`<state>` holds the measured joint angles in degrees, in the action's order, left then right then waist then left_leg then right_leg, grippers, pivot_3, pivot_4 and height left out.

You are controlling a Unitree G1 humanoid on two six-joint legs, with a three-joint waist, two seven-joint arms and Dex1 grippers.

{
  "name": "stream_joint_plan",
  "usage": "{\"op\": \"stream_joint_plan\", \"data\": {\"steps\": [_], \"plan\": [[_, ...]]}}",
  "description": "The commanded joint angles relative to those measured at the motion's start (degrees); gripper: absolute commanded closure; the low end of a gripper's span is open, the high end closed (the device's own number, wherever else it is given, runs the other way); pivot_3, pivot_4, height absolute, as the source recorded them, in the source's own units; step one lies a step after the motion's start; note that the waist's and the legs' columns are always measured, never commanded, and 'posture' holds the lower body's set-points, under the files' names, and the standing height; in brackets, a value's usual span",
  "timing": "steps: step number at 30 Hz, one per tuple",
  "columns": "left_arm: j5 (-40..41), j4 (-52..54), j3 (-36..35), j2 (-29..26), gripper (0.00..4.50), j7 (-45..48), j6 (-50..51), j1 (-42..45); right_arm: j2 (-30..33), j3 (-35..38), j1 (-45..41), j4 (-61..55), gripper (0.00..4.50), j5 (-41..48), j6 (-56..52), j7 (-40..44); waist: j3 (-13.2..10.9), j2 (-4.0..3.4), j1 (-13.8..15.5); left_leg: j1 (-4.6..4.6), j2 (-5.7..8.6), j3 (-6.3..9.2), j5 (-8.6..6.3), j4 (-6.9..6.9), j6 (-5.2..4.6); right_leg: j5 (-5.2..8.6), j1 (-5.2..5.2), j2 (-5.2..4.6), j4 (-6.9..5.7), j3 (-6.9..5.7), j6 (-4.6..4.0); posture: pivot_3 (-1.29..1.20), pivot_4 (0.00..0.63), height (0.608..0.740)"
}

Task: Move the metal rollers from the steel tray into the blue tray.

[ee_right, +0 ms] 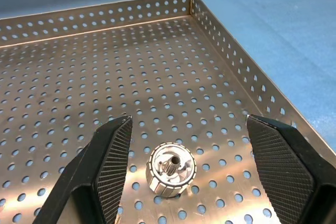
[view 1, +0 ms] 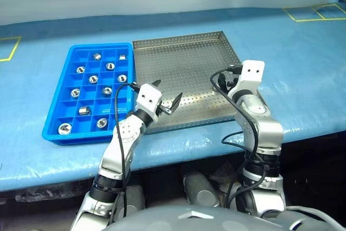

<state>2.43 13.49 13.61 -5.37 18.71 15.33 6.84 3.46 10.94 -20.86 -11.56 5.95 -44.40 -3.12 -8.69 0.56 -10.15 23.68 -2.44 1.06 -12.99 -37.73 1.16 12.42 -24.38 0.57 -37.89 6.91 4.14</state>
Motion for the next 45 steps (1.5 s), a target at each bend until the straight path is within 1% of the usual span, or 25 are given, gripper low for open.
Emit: {"op": "stream_joint_plan", "data": {"steps": [1,9,13,17,19,23,27,36,37,38,41,42,44,45], "plan": [[0.1,1.6,0.2,0.4,0.00,-0.5,-1.4,-0.2,-1.3,1.9,-3.1,1.9,0.86,2.4,0.6,-0.2,0.0,0.00,0.0,0.00,0.00,0.00,0.00,0.02,0.00,-0.03,-0.02,0.00,0.00,0.00,0.05,-0.12,0.150,0.740],[0.1,2.1,0.1,0.6,0.00,-1.0,-1.3,-0.8,-1.6,2.4,-8.4,10.0,0.86,2.5,1.9,-1.8,0.0,-0.02,0.0,0.01,0.00,0.00,0.00,0.11,0.00,-0.04,-0.04,0.01,0.06,0.01,0.07,-0.10,0.150,0.740],[0.1,2.3,0.2,0.6,0.00,-1.3,-1.1,-1.0,-2.3,3.1,-10.7,13.4,0.86,0.4,1.3,-7.1,0.0,-0.01,0.1,0.03,0.00,0.00,0.00,0.15,0.00,-0.04,-0.06,0.00,0.07,0.01,0.07,-0.09,0.150,0.740],[0.1,2.4,0.2,0.7,0.00,-1.5,-1.2,-1.2,-3.8,5.4,-12.8,15.6,0.86,1.5,-0.4,-10.8,0.0,-0.02,0.2,0.03,0.01,0.00,0.00,0.15,0.00,-0.05,-0.07,0.00,0.07,0.02,0.08,-0.08,0.150,0.740],[0.1,2.5,0.2,0.7,0.00,-1.7,-1.2,-1.3,-4.4,6.7,-13.7,16.4,0.86,3.0,-1.0,-10.8,0.0,-0.02,0.2,0.03,0.01,0.00,0.00,0.16,0.00,-0.05,-0.08,0.00,0.07,0.02,0.08,-0.08,0.150,0.740],[0.1,2.6,0.3,0.8,0.00,-1.8,-1.2,-1.3,-4.2,6.4,-14.5,17.9,0.86,3.2,-2.1,-11.0,0.0,-0.02,0.2,0.04,0.01,0.00,0.00,0.17,-0.01,-0.05,-0.08,0.00,0.09,0.02,0.08,-0.08,0.150,0.740],[0.1,2.6,0.3,1.0,0.00,-2.1,-1.3,-1.5,-5.1,8.0,-15.3,19.1,0.86,4.4,-3.8,-12.2,0.0,-0.02,0.2,0.04,0.01,0.00,0.00,0.17,-0.01,-0.05,-0.08,0.00,0.10,0.02,0.08,-0.07,0.150,0.740],[0.2,2.7,0.3,0.9,0.00,-2.4,-1.3,-1.7,-6.0,8.2,-14.8,20.1,0.86,5.4,-4.8,-13.1,0.0,-0.02,0.3,0.05,0.01,0.02,0.00,0.23,-0.01,-0.04,-0.10,0.00,0.13,0.01,0.08,-0.07,0.150,0.740],[0.2,2.7,0.3,0.9,0.00,-2.5,-1.3,-1.7,-5.8,7.7,-14.7,20.1,1.25,5.2,-4.7,-12.9,0.0,-0.02,0.3,0.05,0.01,0.02,0.00,0.23,-0.01,-0.04,-0.09,0.00,0.13,0.01,0.08,-0.07,0.150,0.740],[0.2,2.8,0.3,0.9,0.00,-2.5,-1.3,-1.7,-5.6,7.2,-14.6,20.0,1.44,5.0,-4.6,-12.7,0.0,-0.02,0.3,0.05,0.01,0.01,0.00,0.23,-0.01,-0.04,-0.10,0.00,0.14,0.01,0.08,-0.07,0.150,0.740],[0.2,2.8,0.2,0.8,0.00,-2.4,-1.3,-1.6,-5.5,6.6,-14.4,20.0,2.46,4.8,-4.3,-12.5,0.0,-0.02,0.3,0.05,0.01,0.01,0.00,0.24,-0.01,-0.04,-0.10,0.00,0.14,0.01,0.08,-0.06,0.150,0.740],[0.2,2.8,0.1,0.8,0.00,-2.4,-1.3,-1.6,-5.5,6.5,-14.3,20.0,2.72,4.8,-4.1,-12.4,0.0,-0.02,0.3,0.05,0.01,0.01,0.00,0.24,-0.01,-0.04,-0.10,0.00,0.14,0.01,0.07,-0.06,0.150,0.740],[0.2,3.1,-0.2,0.6,0.00,-2.4,-1.2,-1.7,-4.9,5.1,-13.9,19.8,2.81,3.5,-3.3,-12.2,0.0,-0.02,0.3,0.05,0.01,0.02,0.00,0.26,-0.01,-0.03,-0.11,0.01,0.14,0.01,0.07,-0.05,0.150,0.740],[0.2,3.3,-0.4,0.5,0.00,-2.5,-1.1,-1.8,-3.3,1.8,-13.2,19.4,2.81,1.2,-1.5,-11.0,0.0,-0.02,0.3,0.05,0.01,0.02,0.00,0.26,-0.01,-0.03,-0.11,0.00,0.14,0.01,0.07,-0.04,0.150,0.740]]}}
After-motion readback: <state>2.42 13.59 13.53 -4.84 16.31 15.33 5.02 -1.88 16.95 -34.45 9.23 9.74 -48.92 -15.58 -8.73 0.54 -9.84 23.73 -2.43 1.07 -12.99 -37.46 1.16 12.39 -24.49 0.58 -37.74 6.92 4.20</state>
